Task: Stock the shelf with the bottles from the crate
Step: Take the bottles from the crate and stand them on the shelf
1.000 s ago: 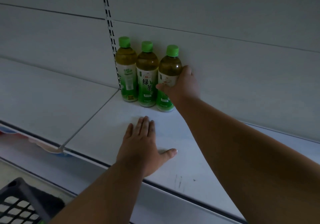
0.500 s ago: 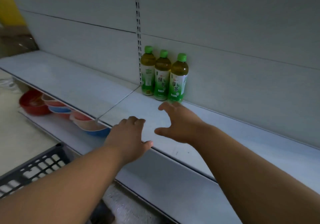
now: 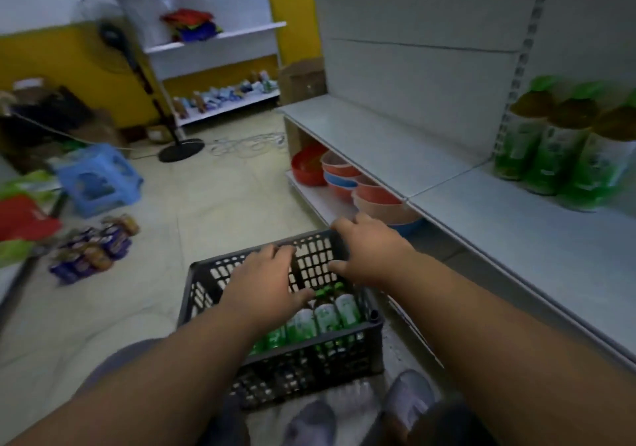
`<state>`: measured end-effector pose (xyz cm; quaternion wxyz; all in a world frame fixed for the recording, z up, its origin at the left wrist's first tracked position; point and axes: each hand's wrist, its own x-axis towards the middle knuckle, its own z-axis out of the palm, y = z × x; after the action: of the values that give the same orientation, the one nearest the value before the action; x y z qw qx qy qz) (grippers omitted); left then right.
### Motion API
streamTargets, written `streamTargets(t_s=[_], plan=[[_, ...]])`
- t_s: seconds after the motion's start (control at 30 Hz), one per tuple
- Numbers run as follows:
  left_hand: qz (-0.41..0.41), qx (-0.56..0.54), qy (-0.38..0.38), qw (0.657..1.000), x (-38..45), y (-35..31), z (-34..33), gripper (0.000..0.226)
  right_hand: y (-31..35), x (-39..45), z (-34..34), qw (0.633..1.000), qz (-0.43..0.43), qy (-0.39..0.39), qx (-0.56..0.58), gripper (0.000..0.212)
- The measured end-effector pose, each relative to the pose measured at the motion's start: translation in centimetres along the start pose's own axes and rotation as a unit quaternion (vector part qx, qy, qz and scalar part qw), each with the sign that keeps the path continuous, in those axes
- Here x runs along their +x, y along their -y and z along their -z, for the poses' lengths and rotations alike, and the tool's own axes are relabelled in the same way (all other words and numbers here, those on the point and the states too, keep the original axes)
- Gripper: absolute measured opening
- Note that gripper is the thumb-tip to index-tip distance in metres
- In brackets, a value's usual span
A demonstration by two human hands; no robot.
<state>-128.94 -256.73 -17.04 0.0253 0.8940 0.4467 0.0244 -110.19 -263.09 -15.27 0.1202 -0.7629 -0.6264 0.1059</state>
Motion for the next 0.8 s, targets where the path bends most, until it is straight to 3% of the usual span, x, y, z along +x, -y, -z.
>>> streamTargets(t_s=[0.2, 0.37, 0.6, 0.8], plan=[[0.076, -0.047, 0.031, 0.996, 0.2, 5.7, -6.0, 0.085, 2.1, 6.0, -7.2, 0.998, -0.004, 0.054, 0.014, 0.070], [0.109, -0.064, 0.067, 0.990, 2.5, 8.2, -14.1, 0.079, 1.7, 9.9, -15.2, 0.991, -0.028, 0.127, 0.042, 0.060], [0.185, -0.041, 0.110, 0.976, 3.8, 11.0, -23.9, 0.117, 0.2, 14.4, -24.5, 0.979, -0.052, 0.193, 0.040, 0.069], [0.182, -0.085, 0.088, 0.976, 3.8, 11.4, -25.8, 0.115, -0.2, 17.8, -30.5, 0.968, -0.084, 0.229, 0.062, 0.075]])
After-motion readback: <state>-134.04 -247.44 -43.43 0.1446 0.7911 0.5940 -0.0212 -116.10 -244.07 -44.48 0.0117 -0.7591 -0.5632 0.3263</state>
